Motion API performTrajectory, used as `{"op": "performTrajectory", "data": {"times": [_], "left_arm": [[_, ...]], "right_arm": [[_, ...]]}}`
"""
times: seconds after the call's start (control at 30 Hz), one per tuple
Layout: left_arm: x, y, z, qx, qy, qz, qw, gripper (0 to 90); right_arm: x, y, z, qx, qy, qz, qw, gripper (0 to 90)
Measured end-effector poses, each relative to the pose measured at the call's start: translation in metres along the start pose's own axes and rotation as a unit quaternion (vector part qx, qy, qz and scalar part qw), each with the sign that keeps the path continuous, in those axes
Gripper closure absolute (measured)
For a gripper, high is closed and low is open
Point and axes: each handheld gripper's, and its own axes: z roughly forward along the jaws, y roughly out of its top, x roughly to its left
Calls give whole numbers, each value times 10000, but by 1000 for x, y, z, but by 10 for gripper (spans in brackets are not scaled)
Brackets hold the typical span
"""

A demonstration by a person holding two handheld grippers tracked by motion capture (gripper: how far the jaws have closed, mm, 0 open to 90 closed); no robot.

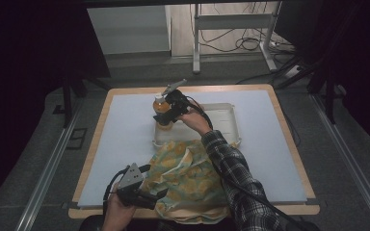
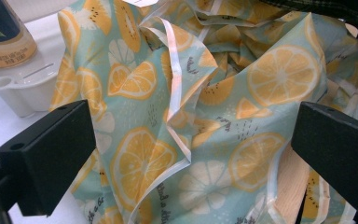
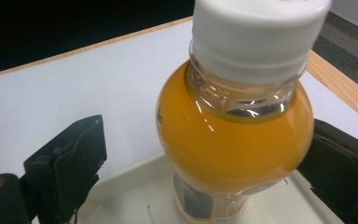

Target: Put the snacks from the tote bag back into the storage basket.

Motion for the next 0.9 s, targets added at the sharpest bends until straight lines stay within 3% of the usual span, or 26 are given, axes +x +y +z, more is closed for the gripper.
{"op": "performTrajectory", "data": {"times": [0.9], "left_arm": [[-1,0,1,40,36,75,10000,0]], "right_arm": [[4,3,-28,-151,-71,-11,9999,44]]}}
